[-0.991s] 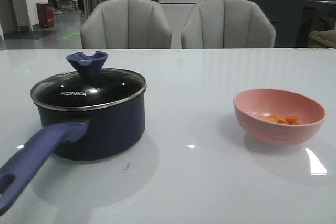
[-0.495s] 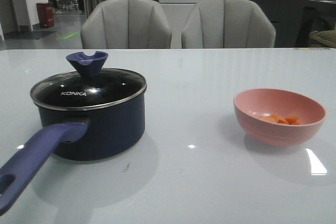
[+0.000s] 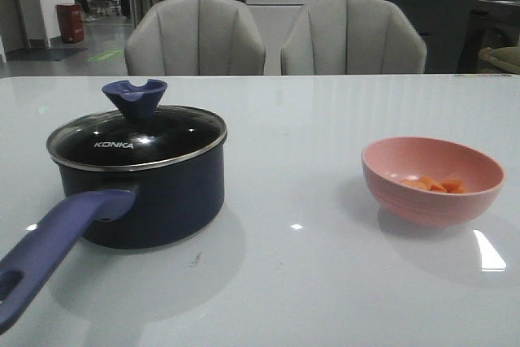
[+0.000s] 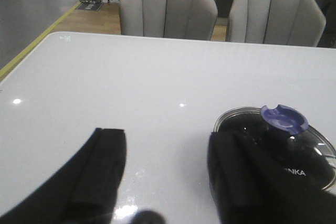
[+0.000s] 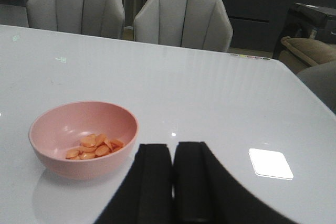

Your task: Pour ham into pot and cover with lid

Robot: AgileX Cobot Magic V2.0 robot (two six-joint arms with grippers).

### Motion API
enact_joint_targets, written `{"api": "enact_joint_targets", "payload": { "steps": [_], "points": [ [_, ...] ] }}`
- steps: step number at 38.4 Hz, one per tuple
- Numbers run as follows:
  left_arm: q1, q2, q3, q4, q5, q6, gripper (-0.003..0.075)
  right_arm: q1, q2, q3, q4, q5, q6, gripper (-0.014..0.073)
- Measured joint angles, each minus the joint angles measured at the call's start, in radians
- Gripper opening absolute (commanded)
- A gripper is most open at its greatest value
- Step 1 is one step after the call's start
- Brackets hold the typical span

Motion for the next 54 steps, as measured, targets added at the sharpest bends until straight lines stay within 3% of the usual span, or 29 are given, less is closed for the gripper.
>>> {"api": "enact_joint_targets", "payload": {
  "steps": [14,19,25,37,54],
  "points": [
    [0.0,0.031,-0.034,0.004,0.034,0.0,0.0524,0.0,0.0,0.0,0.0,0.0,0.0,0.0155],
    [0.0,0.168,-0.165,0.011,0.17,0.0,0.0538,0.0,0.0,0.0,0.0,0.0,0.0,0.0155],
    [0.0,0.344,-0.308,0.011,0.279,0.0,0.0624,0.0,0.0,0.0,0.0,0.0,0.0,0.0155],
    [-0.004,0.707,-0.583,-0.019,0.49,0.0,0.0627,0.0,0.0,0.0,0.0,0.0,0.0,0.0155],
    [-0.257,1.13,-0.949,-0.042,0.596,-0.071,0.0625,0.0,0.0,0.0,0.0,0.0,0.0,0.0155]
  ]
}}
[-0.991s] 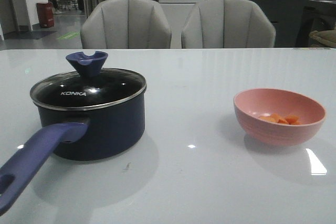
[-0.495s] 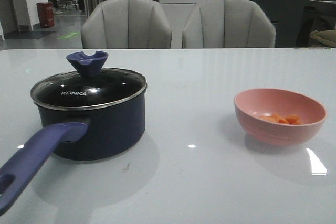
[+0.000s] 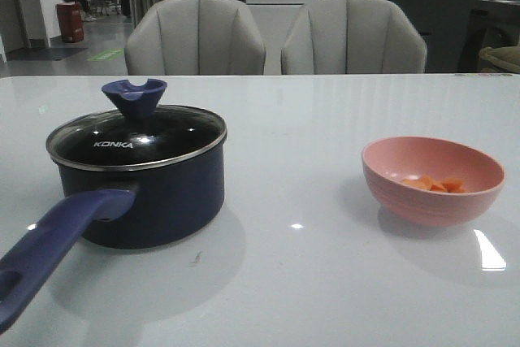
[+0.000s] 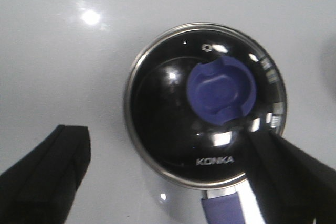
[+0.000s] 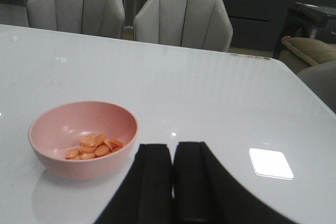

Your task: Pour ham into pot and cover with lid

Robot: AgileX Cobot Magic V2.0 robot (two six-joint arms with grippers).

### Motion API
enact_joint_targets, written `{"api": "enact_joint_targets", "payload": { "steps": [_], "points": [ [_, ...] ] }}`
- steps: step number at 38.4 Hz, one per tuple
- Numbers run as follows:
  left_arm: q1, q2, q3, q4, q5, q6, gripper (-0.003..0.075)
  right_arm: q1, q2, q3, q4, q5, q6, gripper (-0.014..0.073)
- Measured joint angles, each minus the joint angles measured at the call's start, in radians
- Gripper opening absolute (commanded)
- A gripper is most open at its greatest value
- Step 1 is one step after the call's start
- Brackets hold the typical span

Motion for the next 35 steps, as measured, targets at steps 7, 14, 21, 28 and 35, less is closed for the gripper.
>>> {"api": "enact_joint_targets", "payload": {
  "steps": [7,14,21,28,35],
  "points": [
    [-0.056,0.178,-0.157,0.003,0.093,-0.056,0.0625,0.0,0.0,0.0,0.0,0.0,0.0,0.0155],
    [-0.085,0.311,-0.284,0.054,0.181,-0.156,0.0625,0.0,0.0,0.0,0.0,0.0,0.0,0.0155],
    [-0.1,0.382,-0.367,0.067,0.217,-0.214,0.0625,0.0,0.0,0.0,0.0,0.0,0.0,0.0155],
    [-0.102,0.432,-0.403,0.067,0.263,-0.236,0.0625,0.0,0.0,0.0,0.0,0.0,0.0,0.0155],
    [-0.105,0.462,-0.409,0.067,0.276,-0.252,0.0625,0.0,0.0,0.0,0.0,0.0,0.0,0.0155]
  ]
}}
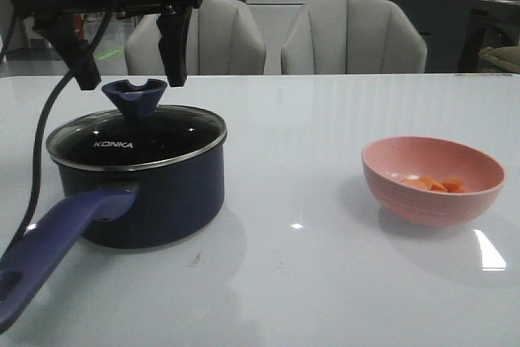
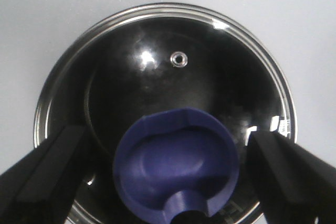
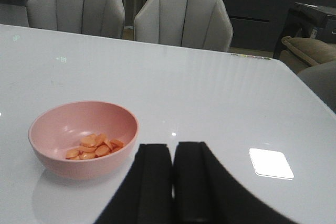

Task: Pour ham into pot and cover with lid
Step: 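Lower the left gripper onto the blue lid knob and grasp it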

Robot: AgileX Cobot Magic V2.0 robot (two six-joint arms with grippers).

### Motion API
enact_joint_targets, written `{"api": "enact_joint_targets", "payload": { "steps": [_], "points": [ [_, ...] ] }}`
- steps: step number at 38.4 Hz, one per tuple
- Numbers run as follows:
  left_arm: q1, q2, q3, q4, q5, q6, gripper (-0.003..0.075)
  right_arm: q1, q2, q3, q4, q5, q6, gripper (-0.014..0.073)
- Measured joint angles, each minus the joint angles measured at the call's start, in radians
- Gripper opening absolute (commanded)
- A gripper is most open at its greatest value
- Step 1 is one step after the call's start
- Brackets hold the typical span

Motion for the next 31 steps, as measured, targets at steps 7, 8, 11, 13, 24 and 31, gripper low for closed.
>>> {"api": "enact_joint_targets", "payload": {
  "steps": [7,8,11,13,24,31],
  "points": [
    [-0.004,0.021,0.0,-0.006,0.004,-0.006,0.0625,0.0,0.0,0.0,0.0,0.0,0.0,0.0155],
    [-0.004,0.023,0.0,-0.006,0.004,-0.008,0.0625,0.0,0.0,0.0,0.0,0.0,0.0,0.0155],
    [-0.004,0.027,0.0,-0.01,0.004,-0.008,0.0625,0.0,0.0,0.0,0.0,0.0,0.0,0.0155],
    [-0.004,0.029,-0.001,-0.015,0.002,-0.008,0.0625,0.0,0.0,0.0,0.0,0.0,0.0,0.0156],
    [-0.008,0.029,-0.002,-0.017,-0.002,-0.031,0.0625,0.0,0.0,0.0,0.0,0.0,0.0,0.0156],
    [-0.008,0.029,-0.002,-0.023,0.002,-0.033,0.0625,0.0,0.0,0.0,0.0,0.0,0.0,0.0156]
  ]
}}
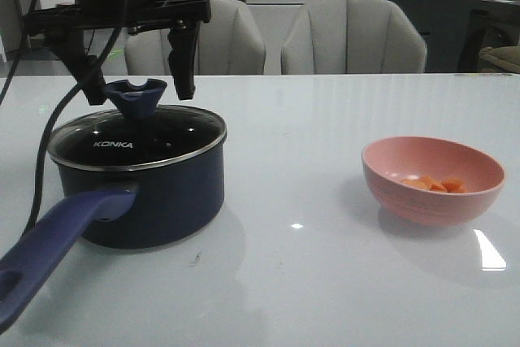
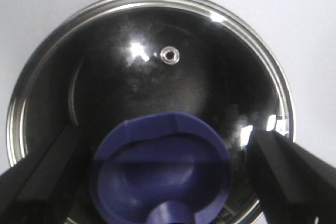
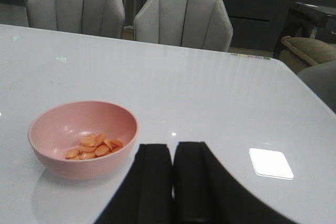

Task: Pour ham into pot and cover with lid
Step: 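Lower the left gripper onto the blue lid knob and grasp it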

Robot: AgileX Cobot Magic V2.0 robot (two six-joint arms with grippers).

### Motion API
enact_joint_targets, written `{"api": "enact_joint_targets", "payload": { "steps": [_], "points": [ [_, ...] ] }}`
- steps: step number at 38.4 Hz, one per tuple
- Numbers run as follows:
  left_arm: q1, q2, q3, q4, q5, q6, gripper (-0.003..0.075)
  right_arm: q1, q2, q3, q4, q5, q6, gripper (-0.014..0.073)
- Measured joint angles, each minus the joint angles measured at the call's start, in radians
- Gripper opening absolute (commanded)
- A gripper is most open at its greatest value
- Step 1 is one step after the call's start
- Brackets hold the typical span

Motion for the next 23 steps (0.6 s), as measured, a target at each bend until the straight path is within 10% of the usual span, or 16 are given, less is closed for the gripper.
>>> {"api": "enact_joint_targets", "payload": {
  "steps": [23],
  "points": [
    [0.0,0.017,0.0,-0.002,0.016,-0.002,0.0492,0.0,0.0,0.0,0.0,0.0,0.0,0.0156]
  ]
}}
